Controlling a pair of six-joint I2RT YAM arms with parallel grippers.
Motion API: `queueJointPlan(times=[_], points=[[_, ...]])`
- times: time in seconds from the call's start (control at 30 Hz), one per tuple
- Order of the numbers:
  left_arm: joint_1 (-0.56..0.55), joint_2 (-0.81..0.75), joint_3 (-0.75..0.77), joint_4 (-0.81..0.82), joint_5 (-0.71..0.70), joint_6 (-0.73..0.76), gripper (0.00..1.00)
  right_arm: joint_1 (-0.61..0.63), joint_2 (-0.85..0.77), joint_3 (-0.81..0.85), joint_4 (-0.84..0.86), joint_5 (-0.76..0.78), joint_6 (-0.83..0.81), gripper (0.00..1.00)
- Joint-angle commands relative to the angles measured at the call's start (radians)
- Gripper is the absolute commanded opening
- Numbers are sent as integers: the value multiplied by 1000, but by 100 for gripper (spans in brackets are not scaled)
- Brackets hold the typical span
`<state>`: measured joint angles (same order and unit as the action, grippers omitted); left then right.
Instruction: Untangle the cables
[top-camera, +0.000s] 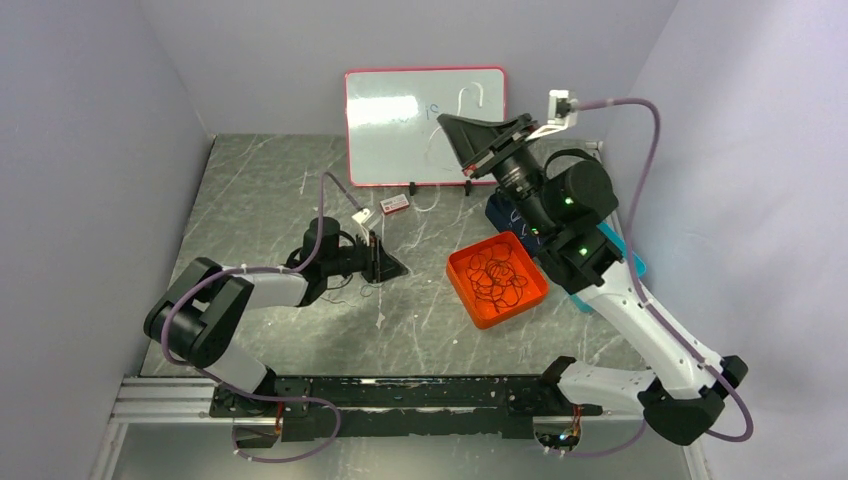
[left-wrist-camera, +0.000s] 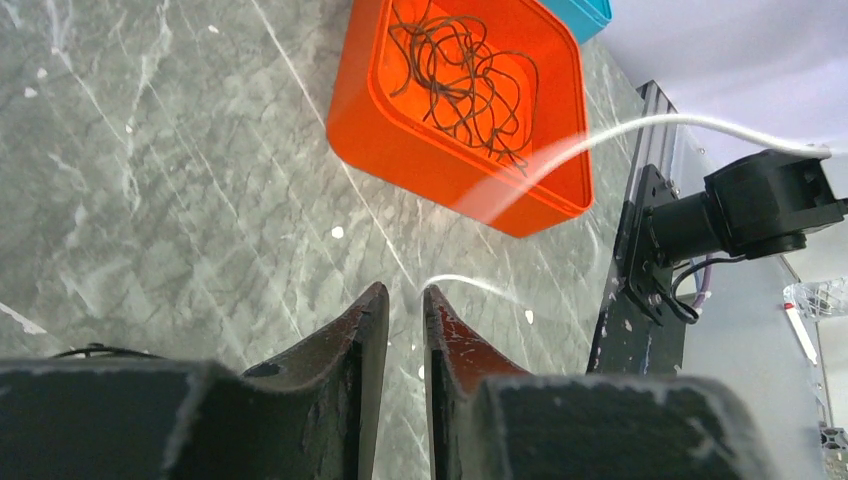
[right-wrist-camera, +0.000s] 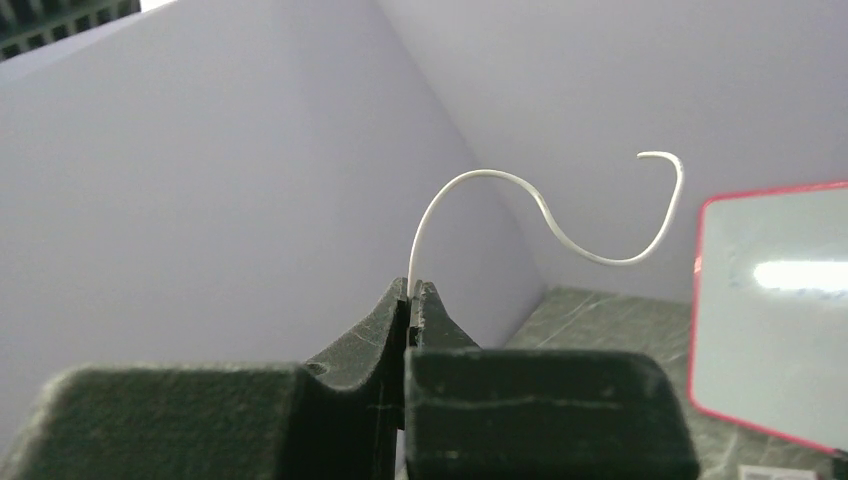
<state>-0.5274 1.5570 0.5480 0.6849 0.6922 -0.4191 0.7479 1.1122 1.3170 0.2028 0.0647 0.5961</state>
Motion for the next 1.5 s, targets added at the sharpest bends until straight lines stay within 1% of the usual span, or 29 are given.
queueJointPlan(times=[0.0,0.13,0.27,0.37,0.47,0.57,0.63,0.77,0.93,1.1,1.2,1.33,1.47], points=[[-5,-7,-26,46,-14,21,25,-9,-31,56,-75,127,-138,0],[-5,-3,-34,41,-16,24,25,-13,-43,82,-115,195,-210,0],[-6,-12,-33,25,-27,28,25,-16,-47,113,-185,324,-296,0],[-5,-32,-28,0,-45,26,26,-25,-42,134,-244,438,-368,0],[-6,-69,-18,-47,-78,20,28,-42,-41,130,-262,531,-430,0],[-6,-116,-2,-94,-106,5,31,-85,-36,118,-274,572,-471,0],[-6,-152,13,-129,-125,4,34,-148,-27,112,-297,548,-467,0],[-4,-227,62,-241,-181,29,40,-354,-7,92,-349,404,-396,0],[-5,-315,113,-390,-293,60,53,-495,33,59,-361,286,-364,0],[-5,-403,118,-466,-360,100,63,-601,90,19,-318,215,-353,0],[-4,-441,123,-510,-387,110,68,-661,133,7,-285,171,-347,0],[-5,-481,136,-579,-447,117,70,-724,183,-15,-245,95,-323,0],[-4,-513,125,-602,-476,115,72,-751,215,-36,-225,60,-320,0]])
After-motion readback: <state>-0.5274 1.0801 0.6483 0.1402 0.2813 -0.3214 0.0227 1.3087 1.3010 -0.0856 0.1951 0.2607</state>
